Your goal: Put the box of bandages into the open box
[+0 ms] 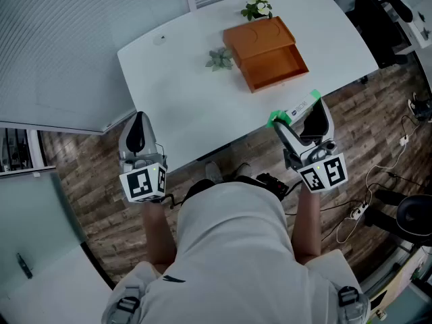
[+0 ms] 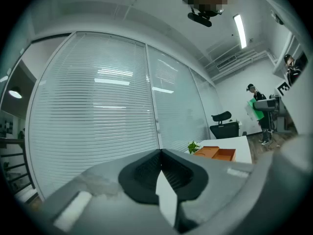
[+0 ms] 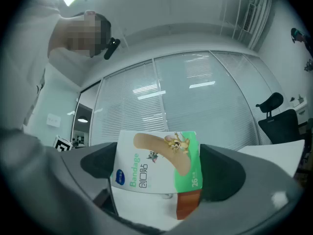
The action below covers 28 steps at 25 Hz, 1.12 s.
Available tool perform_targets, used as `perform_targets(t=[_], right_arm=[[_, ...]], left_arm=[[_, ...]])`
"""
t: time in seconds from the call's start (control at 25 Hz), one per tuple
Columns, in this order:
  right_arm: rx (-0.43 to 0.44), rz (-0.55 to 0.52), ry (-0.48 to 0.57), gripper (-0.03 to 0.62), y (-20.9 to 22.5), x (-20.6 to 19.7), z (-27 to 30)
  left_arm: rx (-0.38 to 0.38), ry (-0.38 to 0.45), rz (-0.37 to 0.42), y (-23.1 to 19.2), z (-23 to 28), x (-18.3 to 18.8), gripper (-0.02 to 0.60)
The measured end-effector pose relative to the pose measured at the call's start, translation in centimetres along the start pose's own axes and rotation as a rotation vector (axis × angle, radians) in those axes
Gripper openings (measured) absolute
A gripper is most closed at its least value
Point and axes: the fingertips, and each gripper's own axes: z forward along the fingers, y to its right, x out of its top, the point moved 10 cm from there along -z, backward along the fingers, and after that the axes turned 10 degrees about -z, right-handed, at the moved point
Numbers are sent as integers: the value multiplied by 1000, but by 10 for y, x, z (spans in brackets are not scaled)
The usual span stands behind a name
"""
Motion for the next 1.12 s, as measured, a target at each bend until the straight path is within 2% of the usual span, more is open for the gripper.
perform_targets(t=[0.6,1.12], right_arm=[[2,37,6,529,0,-1,-1],[-44,56,11,529,-11,0,6]], left_arm=[[3,0,-8,0,-2,-1,6],[-49,5,-8,-19,11,3,6]])
